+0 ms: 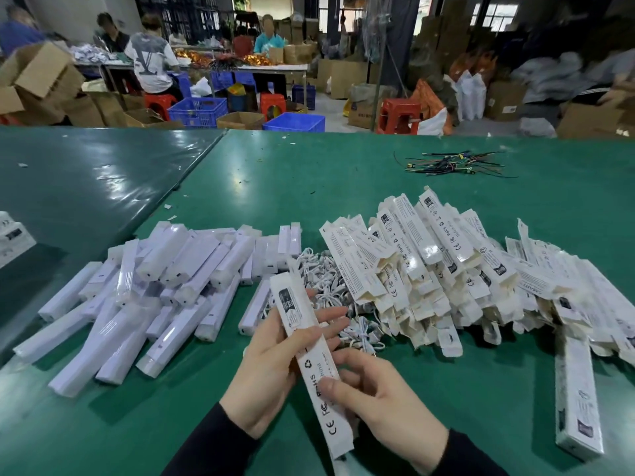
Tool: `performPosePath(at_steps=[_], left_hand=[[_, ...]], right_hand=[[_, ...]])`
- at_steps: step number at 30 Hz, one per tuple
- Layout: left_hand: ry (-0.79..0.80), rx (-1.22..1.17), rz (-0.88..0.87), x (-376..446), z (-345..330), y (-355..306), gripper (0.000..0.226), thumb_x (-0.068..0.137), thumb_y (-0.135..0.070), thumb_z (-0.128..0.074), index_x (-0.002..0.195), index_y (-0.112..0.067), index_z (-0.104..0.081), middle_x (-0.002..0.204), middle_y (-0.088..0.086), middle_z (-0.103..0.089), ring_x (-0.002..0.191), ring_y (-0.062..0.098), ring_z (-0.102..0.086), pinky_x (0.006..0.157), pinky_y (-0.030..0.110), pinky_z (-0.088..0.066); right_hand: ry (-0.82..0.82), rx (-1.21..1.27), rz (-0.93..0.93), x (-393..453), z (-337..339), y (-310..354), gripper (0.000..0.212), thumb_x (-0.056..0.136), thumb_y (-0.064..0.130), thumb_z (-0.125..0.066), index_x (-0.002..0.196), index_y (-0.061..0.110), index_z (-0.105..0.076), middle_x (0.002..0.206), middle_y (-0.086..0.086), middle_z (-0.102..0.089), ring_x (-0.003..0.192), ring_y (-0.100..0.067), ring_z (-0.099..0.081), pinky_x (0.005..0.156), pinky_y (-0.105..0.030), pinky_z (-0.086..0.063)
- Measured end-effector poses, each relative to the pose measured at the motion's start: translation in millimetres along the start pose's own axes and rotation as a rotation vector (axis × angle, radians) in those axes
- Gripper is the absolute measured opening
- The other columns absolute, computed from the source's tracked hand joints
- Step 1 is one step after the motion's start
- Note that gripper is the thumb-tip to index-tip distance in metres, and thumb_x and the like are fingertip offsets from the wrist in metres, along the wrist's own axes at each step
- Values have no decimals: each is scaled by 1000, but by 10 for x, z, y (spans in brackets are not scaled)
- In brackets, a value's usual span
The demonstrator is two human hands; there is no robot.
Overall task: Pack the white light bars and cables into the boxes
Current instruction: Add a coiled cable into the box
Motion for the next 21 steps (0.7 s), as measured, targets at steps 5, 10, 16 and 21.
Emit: performPosePath(at_steps=[5, 10, 16, 21], left_hand=[[61, 43, -49, -26, -38, -124, 51, 85, -11, -61, 133, -14, -47, 117, 20, -68, 108, 38, -66, 81, 33, -57], [-60, 61, -102, -67, -35, -123, 41, 79, -8, -63, 118, -19, -62, 89, 18, -68, 71, 29, -66, 65, 34, -55], [-13, -198, 191, -121, -247, 173, 47, 94, -41, -42, 111, 0, -59, 79, 20, -55, 71, 29, -55, 61, 34, -57], [59, -178, 166, -138, -303, 188, 43, 88, -26, -53, 117, 6, -58, 90, 24, -60, 75, 29, -64, 67, 33, -57]], right_hand=[[289, 272, -137, -66, -217, -33, 31, 93, 18, -53, 118, 3, -64, 100, -22, -70, 80, -27, -71, 82, -37, -56], [16, 49, -35, 28, 28, -52, 39, 75, 29, -68, 111, 12, -63, 85, 7, -73, 73, -5, -66, 69, -18, -50], [-274, -204, 308, -69, 302, 207, 72, 63, 36, -83, 124, 49, -45, 114, 18, -60, 98, -11, -64, 78, -26, -53], [-301, -194, 336, -86, 352, 279, 69, 65, 26, -82, 123, 50, -53, 114, 13, -65, 97, -8, -64, 79, -26, -53]])
Point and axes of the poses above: each hand's wrist, its own x-axis towards the middle knuckle, its own z-axis out of the back of the hand, y = z × x, the point moved 9 cm from there along x, towards the middle knuckle
